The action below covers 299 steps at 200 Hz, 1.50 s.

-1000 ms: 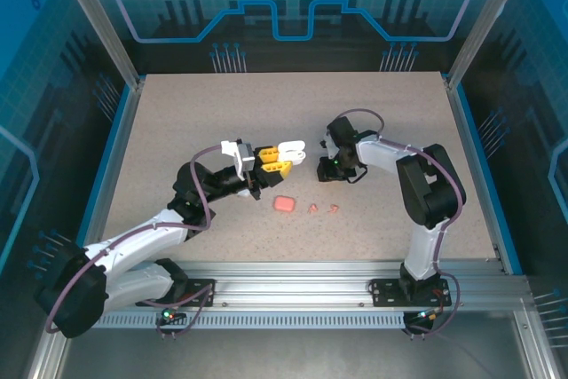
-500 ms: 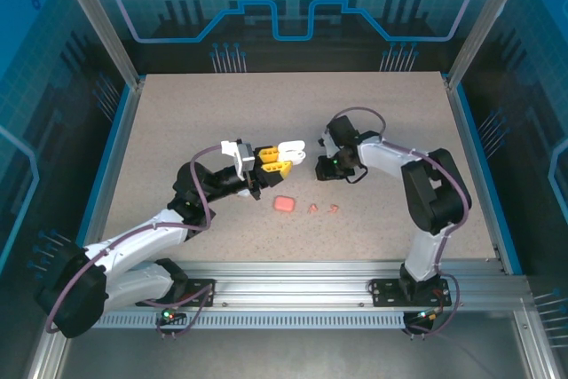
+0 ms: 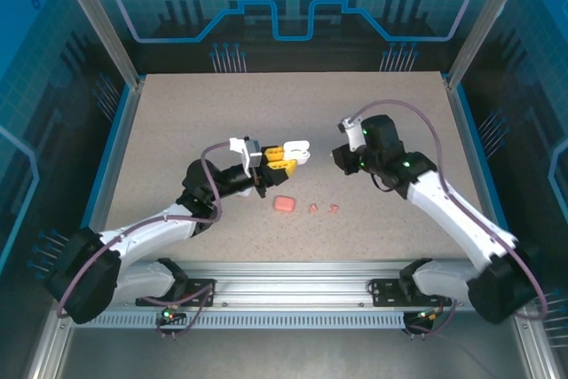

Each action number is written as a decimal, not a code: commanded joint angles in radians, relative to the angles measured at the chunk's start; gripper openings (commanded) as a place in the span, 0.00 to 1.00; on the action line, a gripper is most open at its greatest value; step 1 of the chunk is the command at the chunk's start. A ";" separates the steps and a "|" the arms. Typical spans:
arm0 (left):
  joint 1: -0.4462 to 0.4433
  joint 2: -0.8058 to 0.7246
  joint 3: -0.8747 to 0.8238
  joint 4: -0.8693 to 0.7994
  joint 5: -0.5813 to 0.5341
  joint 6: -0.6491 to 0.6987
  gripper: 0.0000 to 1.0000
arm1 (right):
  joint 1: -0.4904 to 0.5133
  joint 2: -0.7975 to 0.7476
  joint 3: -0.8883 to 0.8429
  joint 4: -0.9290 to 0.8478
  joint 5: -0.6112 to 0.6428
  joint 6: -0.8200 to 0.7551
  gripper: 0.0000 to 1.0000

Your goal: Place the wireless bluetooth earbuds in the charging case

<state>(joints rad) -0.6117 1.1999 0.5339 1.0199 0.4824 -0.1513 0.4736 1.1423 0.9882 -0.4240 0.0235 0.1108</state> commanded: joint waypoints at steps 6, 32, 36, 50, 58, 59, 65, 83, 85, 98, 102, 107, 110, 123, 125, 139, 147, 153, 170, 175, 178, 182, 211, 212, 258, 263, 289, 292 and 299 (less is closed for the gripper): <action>-0.008 0.027 0.035 0.081 -0.009 -0.014 0.00 | 0.034 -0.148 -0.021 0.033 0.041 -0.143 0.21; -0.008 0.050 0.044 0.096 -0.002 -0.012 0.00 | 0.062 -0.254 0.000 0.008 0.039 -0.221 0.21; -0.007 0.054 0.047 0.098 -0.002 -0.014 0.00 | 0.068 -0.265 0.006 0.003 0.039 -0.231 0.21; -0.007 0.067 0.053 0.104 0.003 -0.016 0.00 | 0.098 -0.295 0.029 -0.011 0.053 -0.257 0.21; -0.007 0.074 0.055 0.108 0.005 -0.020 0.00 | 0.124 -0.303 0.043 -0.018 0.065 -0.272 0.21; -0.007 0.075 0.056 0.109 0.005 -0.019 0.00 | 0.128 -0.304 0.045 -0.019 0.067 -0.275 0.21; -0.007 0.080 0.057 0.114 0.004 -0.023 0.00 | 0.151 -0.306 0.056 -0.023 0.078 -0.289 0.21; -0.009 0.094 0.055 0.131 0.004 -0.030 0.00 | 0.240 -0.298 0.090 -0.028 0.143 -0.332 0.21; -0.009 0.095 0.055 0.133 0.005 -0.030 0.00 | 0.250 -0.297 0.094 -0.027 0.153 -0.336 0.21; -0.009 0.098 0.052 0.141 0.005 -0.031 0.00 | 0.313 -0.282 0.115 -0.018 0.211 -0.362 0.21; -0.010 0.097 0.052 0.141 0.005 -0.032 0.00 | 0.332 -0.277 0.121 -0.014 0.230 -0.371 0.21; -0.008 0.098 0.051 0.141 0.005 -0.030 0.00 | 0.354 -0.271 0.128 -0.009 0.252 -0.381 0.21; -0.009 0.098 0.050 0.140 0.004 -0.032 0.00 | 0.367 -0.266 0.133 -0.005 0.267 -0.387 0.20; -0.010 0.098 0.048 0.141 0.004 -0.031 0.00 | 0.416 -0.242 0.152 0.013 0.307 -0.413 0.21; -0.010 0.098 0.048 0.141 0.004 -0.031 0.00 | 0.423 -0.239 0.155 0.015 0.314 -0.417 0.21; -0.010 0.099 0.046 0.142 0.003 -0.031 0.00 | 0.468 -0.203 0.179 0.030 0.357 -0.445 0.21; -0.012 0.099 0.046 0.141 0.004 -0.030 0.00 | 0.490 -0.178 0.194 0.032 0.377 -0.464 0.21; -0.012 0.101 0.046 0.142 0.003 -0.030 0.00 | 0.500 -0.161 0.205 0.032 0.391 -0.474 0.21; -0.013 0.101 0.044 0.141 0.004 -0.031 0.00 | 0.516 -0.121 0.235 0.030 0.399 -0.489 0.21; -0.013 0.101 0.044 0.142 0.003 -0.030 0.00 | 0.517 -0.113 0.242 0.030 0.396 -0.491 0.21; -0.013 0.101 0.043 0.143 0.001 -0.030 0.00 | 0.518 -0.109 0.245 0.031 0.392 -0.491 0.21; -0.014 0.101 0.043 0.145 0.001 -0.030 0.00 | 0.518 -0.102 0.249 0.031 0.388 -0.491 0.21; -0.014 0.101 0.037 0.158 0.003 -0.030 0.00 | 0.525 -0.064 0.276 0.019 0.394 -0.494 0.21; -0.014 0.101 0.037 0.158 0.003 -0.030 0.00 | 0.524 -0.062 0.277 0.018 0.394 -0.494 0.21; -0.016 0.096 0.026 0.176 0.004 -0.028 0.00 | 0.525 -0.013 0.311 -0.002 0.402 -0.502 0.21; -0.017 0.096 0.026 0.177 0.004 -0.029 0.00 | 0.525 -0.010 0.313 -0.004 0.399 -0.503 0.21; -0.016 0.093 0.024 0.178 0.007 -0.029 0.00 | 0.525 0.004 0.311 -0.008 0.393 -0.502 0.21; -0.017 0.093 0.024 0.179 0.007 -0.028 0.00 | 0.525 0.006 0.312 -0.010 0.393 -0.501 0.21; -0.017 0.093 0.024 0.179 0.006 -0.030 0.00 | 0.525 0.011 0.314 -0.013 0.392 -0.499 0.21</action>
<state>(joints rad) -0.6186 1.2961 0.5549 1.1435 0.4831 -0.1787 0.9836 1.1416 1.2713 -0.4286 0.4114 -0.3794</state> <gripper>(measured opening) 0.232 0.208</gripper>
